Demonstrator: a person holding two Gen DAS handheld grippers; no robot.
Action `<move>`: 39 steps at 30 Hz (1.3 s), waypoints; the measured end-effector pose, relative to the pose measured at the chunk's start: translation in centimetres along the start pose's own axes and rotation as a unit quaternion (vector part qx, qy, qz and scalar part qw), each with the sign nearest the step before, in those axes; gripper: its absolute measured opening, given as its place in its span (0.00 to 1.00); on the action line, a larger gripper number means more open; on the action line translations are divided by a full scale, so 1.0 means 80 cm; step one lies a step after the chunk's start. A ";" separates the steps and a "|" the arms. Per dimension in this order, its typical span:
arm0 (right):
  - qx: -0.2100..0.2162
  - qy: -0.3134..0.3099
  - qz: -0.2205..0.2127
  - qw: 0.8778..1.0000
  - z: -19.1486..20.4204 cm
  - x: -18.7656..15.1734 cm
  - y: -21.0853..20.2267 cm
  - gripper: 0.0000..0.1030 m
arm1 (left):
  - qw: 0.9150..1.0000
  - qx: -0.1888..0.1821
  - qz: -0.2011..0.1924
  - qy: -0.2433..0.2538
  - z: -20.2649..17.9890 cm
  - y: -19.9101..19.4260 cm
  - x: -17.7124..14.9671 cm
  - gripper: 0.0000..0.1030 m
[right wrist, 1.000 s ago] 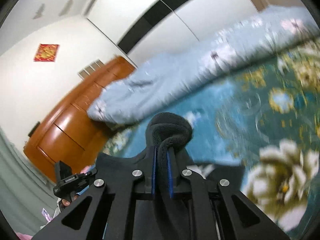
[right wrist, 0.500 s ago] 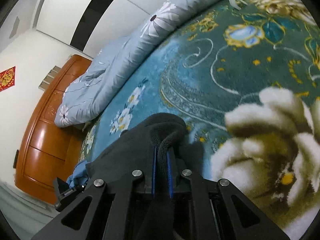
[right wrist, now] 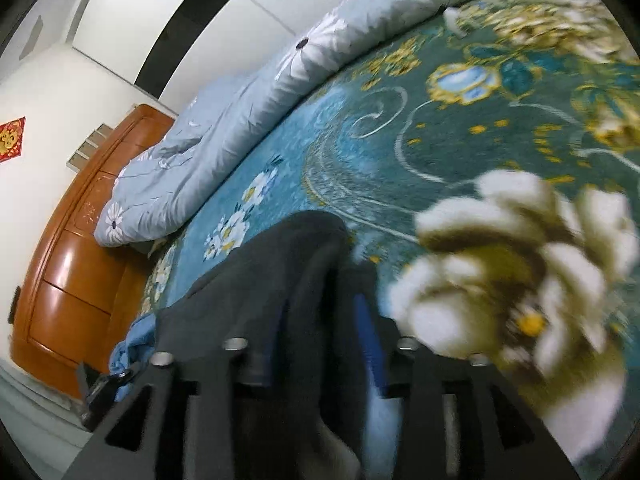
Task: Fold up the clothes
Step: 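Grasp the folded black hoodie bundle with both grippers, pinching its end, then lift the black hoodie bundle off the bed with both grippers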
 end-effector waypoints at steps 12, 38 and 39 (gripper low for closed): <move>0.113 0.103 0.028 0.988 0.000 -0.070 -0.049 0.71 | 0.992 -0.086 0.051 -0.076 0.021 -0.021 -0.055 1.00; 0.129 0.088 0.013 0.988 0.045 -0.050 0.020 0.82 | 0.988 -0.106 0.075 -0.080 -0.041 0.058 -0.034 1.00; 0.128 0.087 0.013 0.988 0.046 -0.049 0.023 0.83 | 0.989 -0.104 0.077 -0.076 -0.043 0.060 -0.034 1.00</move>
Point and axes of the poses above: each gripper's, at about its wrist camera, not at the fingertips, and y roughly the way its jaws point, z to its left, x to its top, the point moved 10 cm from there along y, roughly the way its jaws point, and after that the axes turned 6 degrees about -y, right-handed, at the moved point
